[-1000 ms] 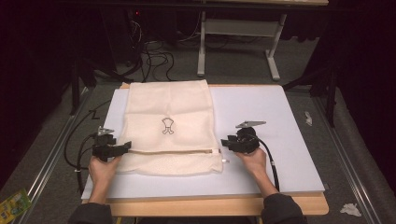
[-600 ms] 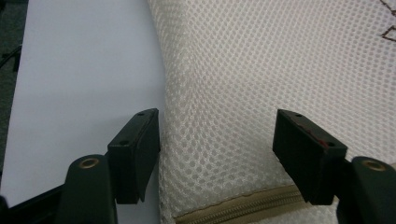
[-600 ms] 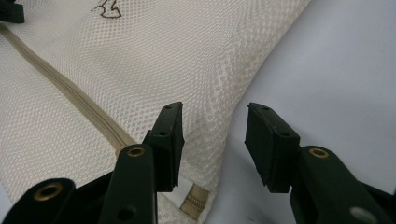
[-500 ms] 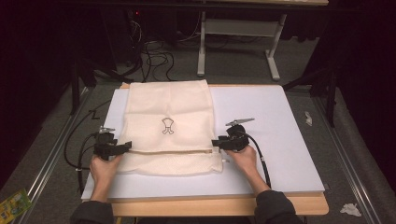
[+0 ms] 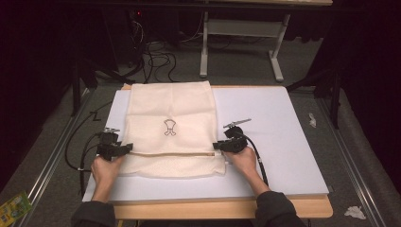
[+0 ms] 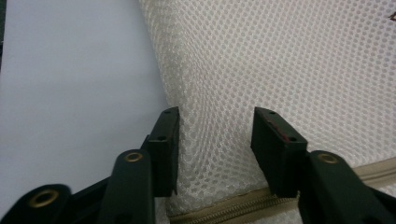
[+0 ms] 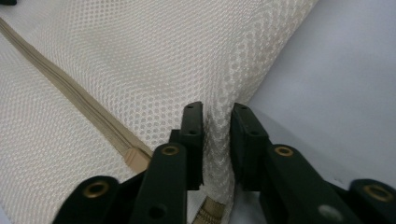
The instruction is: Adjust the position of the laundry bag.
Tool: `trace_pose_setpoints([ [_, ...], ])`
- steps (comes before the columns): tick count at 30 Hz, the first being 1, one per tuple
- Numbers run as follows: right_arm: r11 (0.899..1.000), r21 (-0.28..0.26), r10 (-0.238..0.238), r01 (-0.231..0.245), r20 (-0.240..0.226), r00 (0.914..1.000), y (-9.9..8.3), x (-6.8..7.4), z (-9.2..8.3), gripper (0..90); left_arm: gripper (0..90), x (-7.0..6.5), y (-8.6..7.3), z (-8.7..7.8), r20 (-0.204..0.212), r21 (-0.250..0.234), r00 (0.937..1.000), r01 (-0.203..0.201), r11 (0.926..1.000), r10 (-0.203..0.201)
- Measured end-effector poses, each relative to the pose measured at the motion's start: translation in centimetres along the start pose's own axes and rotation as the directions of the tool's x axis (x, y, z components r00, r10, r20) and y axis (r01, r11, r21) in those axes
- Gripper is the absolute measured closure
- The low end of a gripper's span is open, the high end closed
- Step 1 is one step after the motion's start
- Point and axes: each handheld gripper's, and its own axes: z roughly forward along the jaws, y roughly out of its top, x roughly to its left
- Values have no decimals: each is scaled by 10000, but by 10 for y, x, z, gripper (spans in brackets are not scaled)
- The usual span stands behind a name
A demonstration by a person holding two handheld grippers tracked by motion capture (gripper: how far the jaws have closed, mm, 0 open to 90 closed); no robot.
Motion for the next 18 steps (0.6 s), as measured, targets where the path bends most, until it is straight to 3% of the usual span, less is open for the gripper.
trace_pose_setpoints([
  [2, 10000, 4, -28, 28, -23, 10000, 0, 0, 0, 838, 618, 0, 1, 0, 117, 55, 9999, -2, 10000, 1],
  [3, 10000, -10, -43, 43, -89, 10000, 0, 0, 0, 861, 743, -1, 2, -1, 43, 39, 9998, -203, 9998, 202],
  [6, 9999, -80, -122, 121, -91, 9999, 1, 1, -3, 878, 846, 0, 5, -2, 174, 48, 9996, -240, 9997, 239],
  [10, 9996, -190, -219, 219, -35, 9998, 0, 0, -8, 883, 864, -4, 8, -6, 300, -212, 9985, -442, 9988, 448],
  [18, 9982, -493, -334, 338, 88, 9994, -1, -2, -20, 886, 867, -10, 9, -7, 621, -462, 9971, -407, 9981, 435],
])
